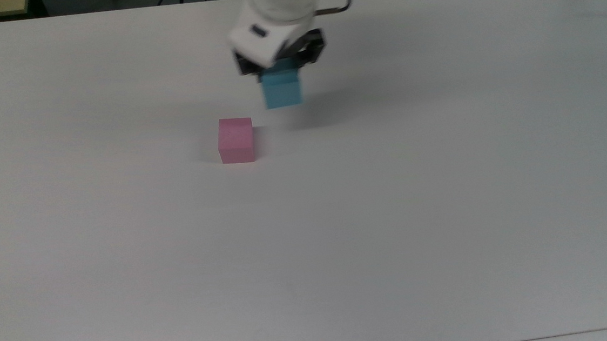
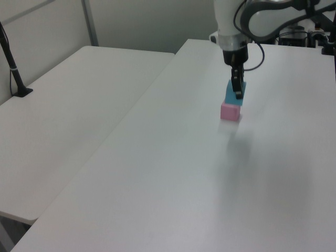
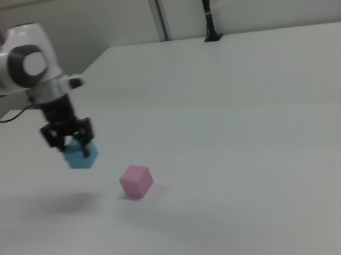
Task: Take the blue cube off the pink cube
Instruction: 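Lift the blue cube off the pink cube and carry it aside, then lower the blue cube onto the table beside the pink cube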
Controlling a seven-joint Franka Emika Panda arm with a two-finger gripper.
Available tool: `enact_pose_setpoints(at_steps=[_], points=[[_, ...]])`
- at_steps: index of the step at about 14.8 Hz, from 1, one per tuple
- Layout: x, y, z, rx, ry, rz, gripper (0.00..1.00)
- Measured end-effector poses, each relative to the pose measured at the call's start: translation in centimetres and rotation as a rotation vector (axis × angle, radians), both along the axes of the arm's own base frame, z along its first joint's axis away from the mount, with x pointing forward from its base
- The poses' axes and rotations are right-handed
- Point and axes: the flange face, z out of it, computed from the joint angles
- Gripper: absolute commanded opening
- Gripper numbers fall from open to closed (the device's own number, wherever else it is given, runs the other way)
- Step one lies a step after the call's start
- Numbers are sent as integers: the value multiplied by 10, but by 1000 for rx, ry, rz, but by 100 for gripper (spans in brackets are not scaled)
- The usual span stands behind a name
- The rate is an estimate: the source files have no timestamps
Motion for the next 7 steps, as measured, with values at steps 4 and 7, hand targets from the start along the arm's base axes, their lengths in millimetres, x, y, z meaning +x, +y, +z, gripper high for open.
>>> enact_pose_setpoints(at_steps=[4, 7], points=[[-50, 111, -53, -56, 84, 51, 59], [-69, 157, -91, -94, 99, 47, 65]])
